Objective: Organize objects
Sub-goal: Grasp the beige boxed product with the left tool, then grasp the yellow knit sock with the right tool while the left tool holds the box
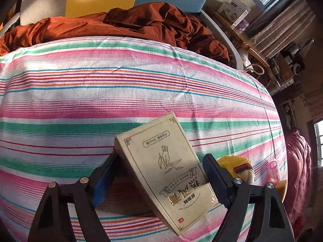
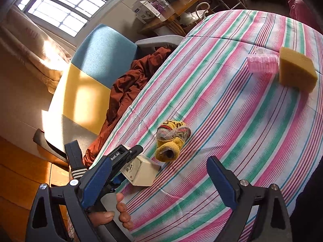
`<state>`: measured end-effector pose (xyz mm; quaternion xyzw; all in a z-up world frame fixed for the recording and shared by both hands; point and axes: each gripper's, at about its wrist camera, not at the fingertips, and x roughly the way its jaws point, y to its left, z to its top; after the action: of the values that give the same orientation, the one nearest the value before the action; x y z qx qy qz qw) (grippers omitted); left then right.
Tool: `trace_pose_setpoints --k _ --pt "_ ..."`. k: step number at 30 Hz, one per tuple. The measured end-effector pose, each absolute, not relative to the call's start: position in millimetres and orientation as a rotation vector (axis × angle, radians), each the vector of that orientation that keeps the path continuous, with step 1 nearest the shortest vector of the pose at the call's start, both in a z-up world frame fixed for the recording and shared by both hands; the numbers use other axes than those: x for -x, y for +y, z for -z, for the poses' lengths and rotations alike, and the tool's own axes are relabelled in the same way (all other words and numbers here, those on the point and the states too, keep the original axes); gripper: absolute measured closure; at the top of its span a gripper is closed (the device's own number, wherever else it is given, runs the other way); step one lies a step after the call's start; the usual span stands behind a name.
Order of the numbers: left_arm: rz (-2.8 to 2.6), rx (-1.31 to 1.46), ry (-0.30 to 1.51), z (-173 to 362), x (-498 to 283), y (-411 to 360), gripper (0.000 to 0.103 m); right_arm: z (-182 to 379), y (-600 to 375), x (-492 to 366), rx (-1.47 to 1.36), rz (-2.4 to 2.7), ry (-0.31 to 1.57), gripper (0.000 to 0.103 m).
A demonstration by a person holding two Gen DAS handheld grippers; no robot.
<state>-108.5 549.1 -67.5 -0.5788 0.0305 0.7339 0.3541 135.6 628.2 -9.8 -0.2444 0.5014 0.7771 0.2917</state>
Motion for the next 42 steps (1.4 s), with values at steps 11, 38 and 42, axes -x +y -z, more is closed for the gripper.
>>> trace_pose_setpoints --k 11,38,42 --pt "-1.867 1.270 0.323 48.0 65.2 448.1 0.047 18.1 625.5 -124.2 0.766 -2.036 1.275 0.009" --pt "-1.983 1.082 0.246 79.2 38.2 392.7 0.051 40.6 622.1 -95.6 0.970 -1.912 1.097 0.015" --pt "-2.015 1.048 0.296 80.9 33.1 396.4 0.051 39.6 621.7 -96.9 0.954 -1.902 1.110 0.015"
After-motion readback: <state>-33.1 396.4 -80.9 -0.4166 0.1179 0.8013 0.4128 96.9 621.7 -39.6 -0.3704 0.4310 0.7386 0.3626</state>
